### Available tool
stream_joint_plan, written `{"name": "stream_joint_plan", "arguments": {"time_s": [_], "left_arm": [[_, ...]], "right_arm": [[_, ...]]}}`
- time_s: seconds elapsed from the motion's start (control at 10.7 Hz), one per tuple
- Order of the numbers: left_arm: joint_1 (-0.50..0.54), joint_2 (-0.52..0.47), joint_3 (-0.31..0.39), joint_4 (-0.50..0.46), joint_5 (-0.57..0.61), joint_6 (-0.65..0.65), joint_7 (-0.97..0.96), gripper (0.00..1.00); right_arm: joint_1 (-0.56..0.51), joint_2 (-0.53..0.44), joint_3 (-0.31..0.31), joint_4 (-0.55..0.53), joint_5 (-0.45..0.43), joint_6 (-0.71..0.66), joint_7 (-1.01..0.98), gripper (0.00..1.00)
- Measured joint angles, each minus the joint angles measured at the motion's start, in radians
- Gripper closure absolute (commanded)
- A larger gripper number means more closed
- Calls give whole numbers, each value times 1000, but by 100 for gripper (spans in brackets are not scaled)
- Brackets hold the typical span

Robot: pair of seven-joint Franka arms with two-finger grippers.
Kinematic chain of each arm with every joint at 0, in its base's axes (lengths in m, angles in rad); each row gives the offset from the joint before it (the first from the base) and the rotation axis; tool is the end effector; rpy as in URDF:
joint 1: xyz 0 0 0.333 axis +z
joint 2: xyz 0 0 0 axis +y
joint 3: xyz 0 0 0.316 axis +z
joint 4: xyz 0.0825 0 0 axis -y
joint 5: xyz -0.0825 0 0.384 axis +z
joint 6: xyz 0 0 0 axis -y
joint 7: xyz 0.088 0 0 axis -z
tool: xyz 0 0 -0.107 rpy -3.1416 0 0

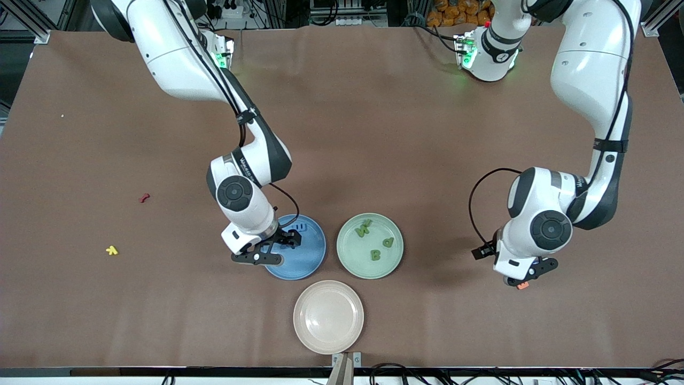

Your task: Sort letters by color into matching plates

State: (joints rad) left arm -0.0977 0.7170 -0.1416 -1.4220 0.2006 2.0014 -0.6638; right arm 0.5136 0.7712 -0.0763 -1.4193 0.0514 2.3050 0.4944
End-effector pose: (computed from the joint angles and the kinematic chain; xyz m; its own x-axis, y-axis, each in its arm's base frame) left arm 0.6977 -0.1389 0.2656 0.9340 0.3528 -0.0558 0.3425 -0.9289 -0.1413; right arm 0.6647 0.3247 0.2511 0.9919 -0.0667 0.1080 -0.0621 -0.9970 -0.0454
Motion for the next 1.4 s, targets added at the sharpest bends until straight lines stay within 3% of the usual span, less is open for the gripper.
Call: {"name": "stream_joint_plan", "arguments": {"time_s": [0.37, 0.84, 1.4], "left_arm": [[6, -14, -10, -17, 0, -104, 84, 0], [8, -143, -27, -170, -1, -97, 82, 0], [62, -330, -28, -509, -3, 172, 82, 0]], "right_arm": [[-71, -1, -36, 16, 0, -37, -172, 0], [-219, -17, -72, 31, -2, -70, -381, 0], [-368, -178, -96, 50, -62, -251, -570, 0]]}}
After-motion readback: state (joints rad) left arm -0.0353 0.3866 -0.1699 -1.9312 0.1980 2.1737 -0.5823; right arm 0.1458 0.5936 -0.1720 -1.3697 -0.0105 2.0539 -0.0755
